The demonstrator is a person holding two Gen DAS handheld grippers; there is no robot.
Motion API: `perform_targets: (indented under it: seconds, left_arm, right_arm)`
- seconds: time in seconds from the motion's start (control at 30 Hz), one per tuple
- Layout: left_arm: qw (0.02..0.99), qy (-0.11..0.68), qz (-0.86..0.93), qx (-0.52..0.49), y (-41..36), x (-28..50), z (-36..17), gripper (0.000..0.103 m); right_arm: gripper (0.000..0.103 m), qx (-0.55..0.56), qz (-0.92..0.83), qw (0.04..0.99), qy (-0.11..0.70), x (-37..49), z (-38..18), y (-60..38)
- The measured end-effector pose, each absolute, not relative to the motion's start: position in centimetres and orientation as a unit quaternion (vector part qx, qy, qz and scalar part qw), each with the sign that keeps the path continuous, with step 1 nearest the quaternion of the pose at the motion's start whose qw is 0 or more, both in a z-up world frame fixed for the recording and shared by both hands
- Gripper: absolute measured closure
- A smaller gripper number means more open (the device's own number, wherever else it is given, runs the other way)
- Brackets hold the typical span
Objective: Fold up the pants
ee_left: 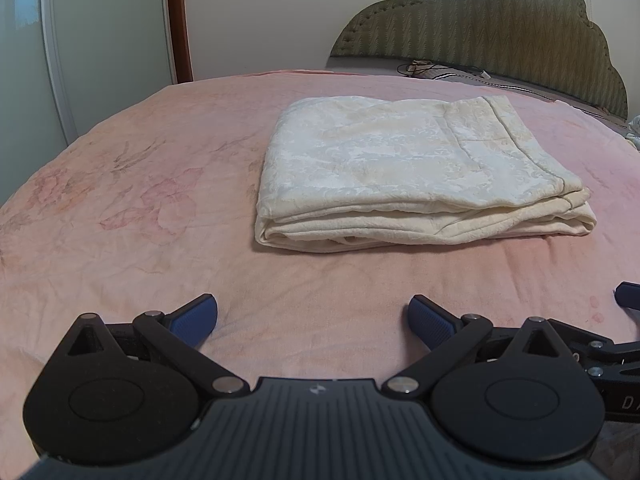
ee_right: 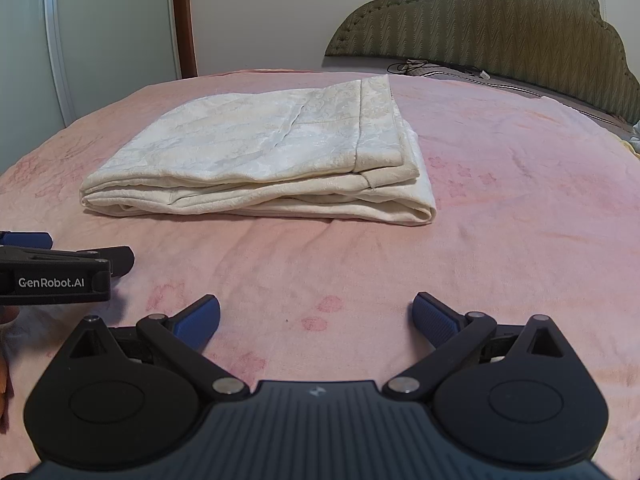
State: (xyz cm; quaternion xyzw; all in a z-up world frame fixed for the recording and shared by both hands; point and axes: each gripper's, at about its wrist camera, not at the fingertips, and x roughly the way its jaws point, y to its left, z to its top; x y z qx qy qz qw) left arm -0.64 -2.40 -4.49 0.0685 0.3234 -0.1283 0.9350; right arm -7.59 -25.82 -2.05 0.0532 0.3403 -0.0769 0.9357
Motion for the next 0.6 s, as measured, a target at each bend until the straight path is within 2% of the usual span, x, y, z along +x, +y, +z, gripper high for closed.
perform_targets:
  seconds: [0.6]
  left_arm:
    - [0.936,0.323,-0.124,0.064,-2.44,-0.8,-4.5,0.0]
  right_arm:
    - [0.0,0.053,-0.078,0.936,0.34,-7.52,-2.03,-25.68]
